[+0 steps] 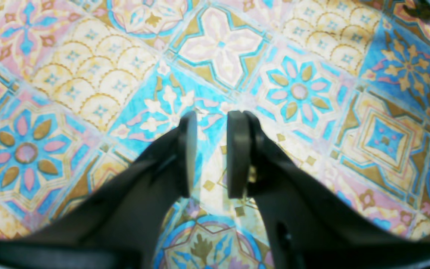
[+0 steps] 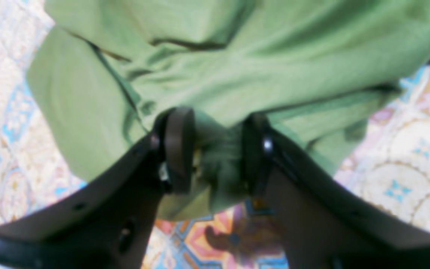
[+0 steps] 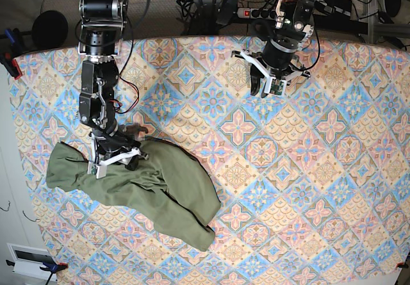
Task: Layout the t-shirt on the table in an organized manner, then fold the t-shirt properly
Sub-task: 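Close the right gripper on the t-shirt fabric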
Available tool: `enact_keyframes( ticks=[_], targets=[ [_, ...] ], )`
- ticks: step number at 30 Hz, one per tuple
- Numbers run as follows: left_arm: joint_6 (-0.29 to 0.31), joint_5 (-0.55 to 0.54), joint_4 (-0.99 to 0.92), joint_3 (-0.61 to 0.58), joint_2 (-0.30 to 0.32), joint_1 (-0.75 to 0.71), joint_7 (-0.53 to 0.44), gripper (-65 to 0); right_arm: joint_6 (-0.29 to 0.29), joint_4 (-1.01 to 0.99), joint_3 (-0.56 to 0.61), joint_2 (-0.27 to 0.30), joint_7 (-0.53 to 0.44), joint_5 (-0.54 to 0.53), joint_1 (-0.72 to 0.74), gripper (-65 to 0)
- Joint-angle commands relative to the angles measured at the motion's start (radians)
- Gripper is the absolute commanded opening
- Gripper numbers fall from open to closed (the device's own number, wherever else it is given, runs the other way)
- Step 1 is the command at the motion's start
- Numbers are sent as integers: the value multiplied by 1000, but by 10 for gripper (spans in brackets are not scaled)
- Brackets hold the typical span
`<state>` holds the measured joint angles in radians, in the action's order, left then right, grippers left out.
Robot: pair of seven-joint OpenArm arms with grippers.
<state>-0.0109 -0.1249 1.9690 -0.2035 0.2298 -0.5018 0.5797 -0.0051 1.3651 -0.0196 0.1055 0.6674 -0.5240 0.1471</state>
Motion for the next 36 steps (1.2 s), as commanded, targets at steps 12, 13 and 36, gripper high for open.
enact_keyframes(
  ticks=[12, 13, 36],
  targets=[
    [2, 0, 16, -3, 1, -1, -25, -509, 9, 26, -95, 13, -18, -6, -54, -428],
    [2, 0, 16, -3, 1, -1, -25, -509, 9, 26, -95, 13, -19, -6, -60, -428],
    [2, 0, 16, -4, 3, -5, -25, -510, 9, 14, -89, 9, -16, -6, -11, -428]
  ],
)
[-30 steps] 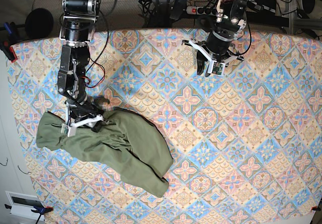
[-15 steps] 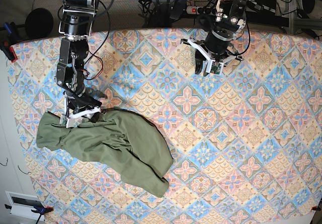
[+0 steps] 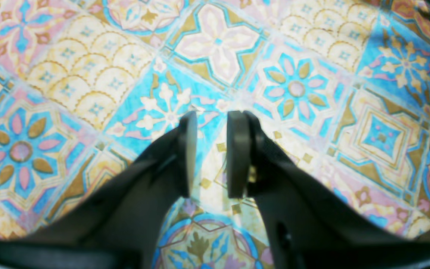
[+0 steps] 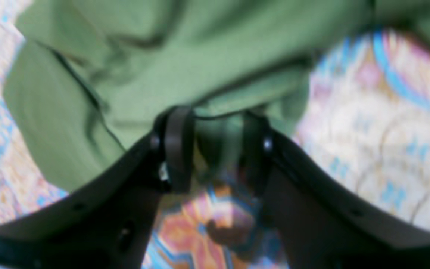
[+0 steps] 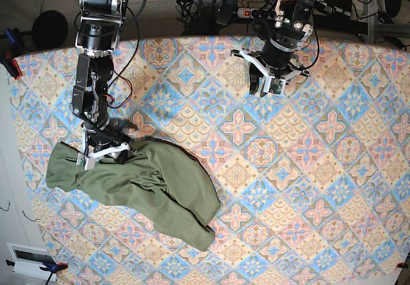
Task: Layout the t-shirt on the table in an organized manner, then fold the t-shirt properly
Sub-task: 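Close the right gripper on the t-shirt fabric, then lift the held fabric with the right gripper toward the robot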
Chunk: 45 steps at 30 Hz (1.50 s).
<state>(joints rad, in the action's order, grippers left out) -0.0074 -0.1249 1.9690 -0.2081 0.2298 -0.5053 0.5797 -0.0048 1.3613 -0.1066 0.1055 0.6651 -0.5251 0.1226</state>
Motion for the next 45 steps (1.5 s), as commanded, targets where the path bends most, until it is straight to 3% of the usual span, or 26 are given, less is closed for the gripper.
enact_keyframes(
  ticks=[1, 27, 30, 34, 36, 45],
  targets=[
    [-1, -2, 16, 0, 3, -3, -25, -510, 9, 17, -2, 9, -14, -5, 13, -428],
    [-1, -2, 16, 0, 3, -3, -25, -510, 9, -155, 0, -20, -12, -8, 121, -391],
    [-1, -2, 16, 0, 3, -3, -25, -510, 19, -158, 0, -20, -20, -7, 124, -439],
    [-1, -2, 16, 0, 3, -3, -25, -511, 148, -127, -9, -20, -20, -7, 122, -590],
    [-1, -2, 16, 0, 3, -2, -25, -511, 173, -89, -9, -20, -15, -7, 121, -650],
    [-1, -2, 16, 0, 3, 3, -25, -513, 174, 247, -8, -17, -12, -7, -51, -643]
  ],
)
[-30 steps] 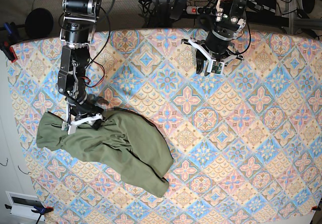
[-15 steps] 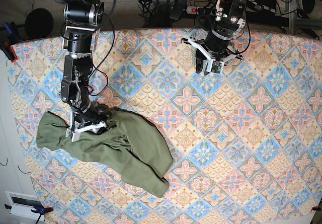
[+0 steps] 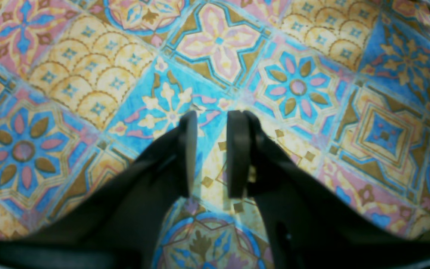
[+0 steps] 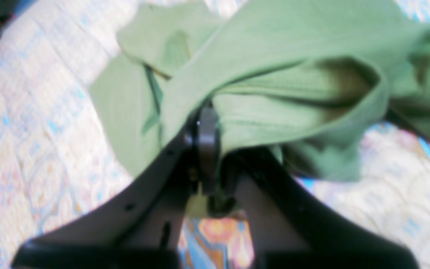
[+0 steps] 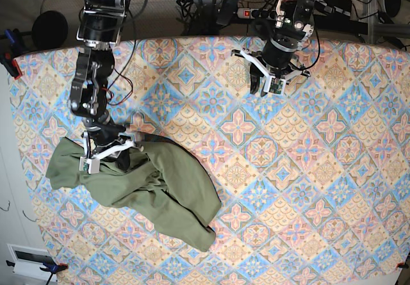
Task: Layout the t-shirt on the table in an organized manner, then fold the t-shirt properly
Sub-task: 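Lift the held fabric with the right gripper toward the robot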
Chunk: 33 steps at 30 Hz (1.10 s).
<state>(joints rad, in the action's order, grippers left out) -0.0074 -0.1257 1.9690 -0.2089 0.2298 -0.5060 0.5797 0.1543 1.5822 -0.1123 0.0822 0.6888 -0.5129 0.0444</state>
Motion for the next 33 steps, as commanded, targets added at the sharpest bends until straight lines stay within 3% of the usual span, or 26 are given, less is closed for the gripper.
enact_keyframes(
  ticks=[1, 8, 13, 15, 21, 29, 33],
  targets=[
    [-1, -1, 16, 1, 3, 4, -25, -513, 18, 57, -2, 6, -36, -19, -1, -643],
    [-1, -1, 16, 2, 6, 5, -25, -514, 21, 323, -3, 8, -36, -19, -196, -644],
    [-1, 7, 17, 4, 7, 8, -25, -514, 21, 396, -16, 27, -42, -23, -337, -645],
    [-1, 7, 20, 4, 7, 11, -25, -514, 21, 401, -45, 55, -44, -88, -374, -645],
    [-1, 2, 20, 45, 9, 13, -25, -514, 21, 398, -165, 60, -36, -373, -438, -646],
    [-1, 1, 16, 61, 38, 105, -25, -514, 15, 392, -189, 60, -36, -385, -487, -647],
    [-1, 1, -20, 58, 39, 163, -25, -514, 15, 390, -270, 57, -36, -385, -527, -647]
  ],
)
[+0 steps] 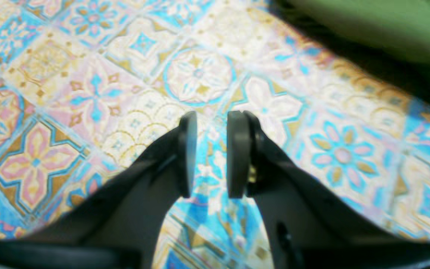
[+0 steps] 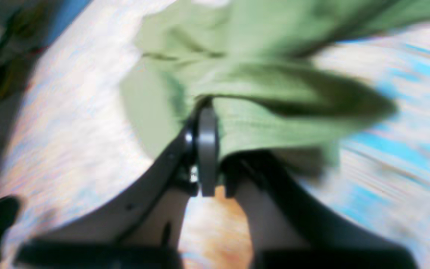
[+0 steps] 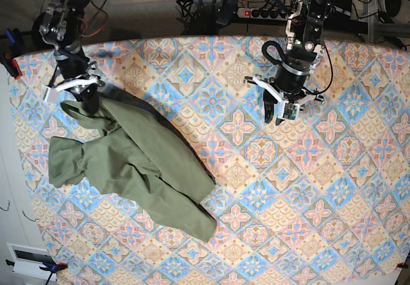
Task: Layout the t-shirt on the table in an organized manner, then fold the t-shirt properly
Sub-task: 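Lift the held fabric with the right gripper toward the robot, then reach the left gripper to the t-shirt's other end and grasp it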
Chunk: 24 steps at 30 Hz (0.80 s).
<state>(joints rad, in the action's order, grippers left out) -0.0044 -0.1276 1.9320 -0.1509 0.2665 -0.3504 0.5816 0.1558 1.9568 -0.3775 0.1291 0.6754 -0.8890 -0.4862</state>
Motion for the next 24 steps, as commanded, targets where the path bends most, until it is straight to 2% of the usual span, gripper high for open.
enact_keyframes(
  ticks=[1, 4, 9, 12, 20, 22, 24],
  targets=[
    [-3, 3, -7, -2, 1, 29, -27, -514, 14, 16, -27, 10, -23, -9, 1, -646],
    [-3, 3, -95, -65, 6, 133, -27, -509, 14, 16, -65, 10, -23, -9, 4, -643],
    [-1, 3, -251, -200, 29, 305, -27, -508, 14, 13, -67, 10, -23, -9, 1, -634],
    [-1, 1, -362, -252, -14, 419, -27, -508, 14, 8, -67, 8, -23, -9, -1, -611],
    [1, 13, -619, -356, -123, 666, -27, -507, 14, 8, -68, 8, -23, -9, -3, -606],
    [1, 13, -679, -401, -132, 713, -27, -500, 14, 6, -68, 8, -23, -9, -3, -606],
    [1, 13, -724, -442, -134, 750, -27, -466, 14, 6, -68, 8, -23, -9, -3, -605]
  ],
)
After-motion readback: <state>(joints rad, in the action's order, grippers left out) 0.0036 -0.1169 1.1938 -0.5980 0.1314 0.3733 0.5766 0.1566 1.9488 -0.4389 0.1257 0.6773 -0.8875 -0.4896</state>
